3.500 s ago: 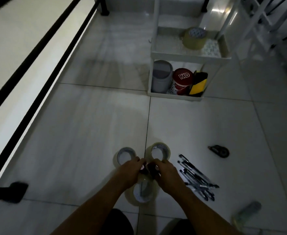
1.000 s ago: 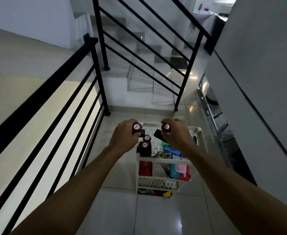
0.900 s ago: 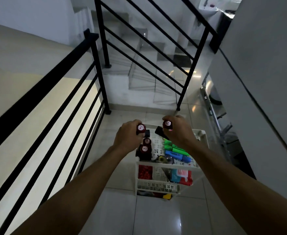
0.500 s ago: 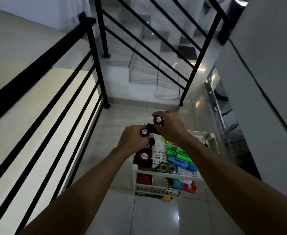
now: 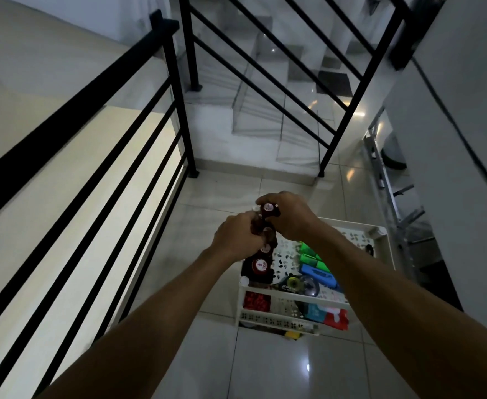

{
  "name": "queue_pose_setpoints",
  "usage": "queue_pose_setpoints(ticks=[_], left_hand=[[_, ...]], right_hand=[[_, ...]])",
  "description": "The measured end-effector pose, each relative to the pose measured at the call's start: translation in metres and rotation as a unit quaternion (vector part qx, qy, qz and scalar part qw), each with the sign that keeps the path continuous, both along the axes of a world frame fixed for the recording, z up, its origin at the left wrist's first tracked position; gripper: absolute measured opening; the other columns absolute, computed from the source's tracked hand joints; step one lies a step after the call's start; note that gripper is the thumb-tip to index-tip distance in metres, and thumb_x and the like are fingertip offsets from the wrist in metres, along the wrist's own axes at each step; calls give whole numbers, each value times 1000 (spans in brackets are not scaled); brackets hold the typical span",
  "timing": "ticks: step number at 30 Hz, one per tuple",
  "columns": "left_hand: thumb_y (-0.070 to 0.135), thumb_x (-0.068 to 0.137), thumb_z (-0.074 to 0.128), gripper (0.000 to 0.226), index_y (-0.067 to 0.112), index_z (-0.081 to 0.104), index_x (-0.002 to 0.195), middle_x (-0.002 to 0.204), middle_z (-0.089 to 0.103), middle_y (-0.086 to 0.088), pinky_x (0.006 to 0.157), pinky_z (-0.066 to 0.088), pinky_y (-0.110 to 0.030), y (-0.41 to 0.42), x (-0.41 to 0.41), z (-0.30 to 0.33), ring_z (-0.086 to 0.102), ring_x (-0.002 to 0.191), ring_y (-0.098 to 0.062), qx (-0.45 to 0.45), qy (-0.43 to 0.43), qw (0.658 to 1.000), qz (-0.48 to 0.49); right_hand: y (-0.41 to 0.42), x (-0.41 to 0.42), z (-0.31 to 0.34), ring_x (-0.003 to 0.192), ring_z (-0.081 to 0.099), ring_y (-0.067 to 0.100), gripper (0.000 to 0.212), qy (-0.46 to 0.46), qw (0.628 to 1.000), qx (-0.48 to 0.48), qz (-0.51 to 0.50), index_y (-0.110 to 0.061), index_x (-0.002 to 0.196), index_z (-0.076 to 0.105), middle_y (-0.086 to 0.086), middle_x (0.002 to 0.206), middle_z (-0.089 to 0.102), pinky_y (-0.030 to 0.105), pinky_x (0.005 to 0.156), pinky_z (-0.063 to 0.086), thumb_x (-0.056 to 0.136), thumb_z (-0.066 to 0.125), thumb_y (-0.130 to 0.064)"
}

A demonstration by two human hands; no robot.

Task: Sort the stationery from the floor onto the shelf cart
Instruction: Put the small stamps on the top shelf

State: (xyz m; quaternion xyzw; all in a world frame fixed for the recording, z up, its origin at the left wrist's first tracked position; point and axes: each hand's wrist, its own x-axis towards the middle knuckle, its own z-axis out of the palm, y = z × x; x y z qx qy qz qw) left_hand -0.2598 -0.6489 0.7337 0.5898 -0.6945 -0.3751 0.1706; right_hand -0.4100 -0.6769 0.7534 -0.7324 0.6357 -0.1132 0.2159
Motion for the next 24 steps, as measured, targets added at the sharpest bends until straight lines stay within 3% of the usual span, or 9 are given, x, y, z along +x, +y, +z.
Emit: queue_pose_setpoints(ticks=[4,10,17,21,24], left_hand=[[39,80,68,19,23,68,91,83,70,3,77,55,-43,-1,0,0,64,82,-19,0,7,1000,2],[38,79,71,15,25,68,88,78,70,9,77,56,-37,4,1,-1,65,78,-10,-15,13,1000,18],[41,80,71,25,22,64,95,84,65,9,74,56,-32,10,-3,0,64,78,-8,-19,11,998,51],[38,82,69,24,22,62,97,78,61,14,73,56,-32,14,-5,-2,63,77,-9,-25,14,998,62],[40,83,68,31,20,62,106,86,63,9,74,55,-29,18,-7,-3,63,82,-11,-28,35,996,76]], right_hand=[[0,-1,-3,122,54,20,50,14,999,36,17,-20,131,60,4,132,61,20,97,37,85,62,-1],[9,-3,-6,125,50,24,59,6,997,63,39,-21,138,52,6,138,56,26,100,37,84,57,4],[29,-10,-18,115,56,29,69,-76,991,104,-20,-20,143,39,12,134,55,29,87,46,82,55,9],[36,-7,-29,98,60,24,72,-136,980,134,-56,-28,145,31,14,126,58,26,66,48,86,54,7],[42,-6,-31,108,61,27,76,-171,976,122,-65,-27,146,30,12,132,56,34,78,53,85,55,10]])
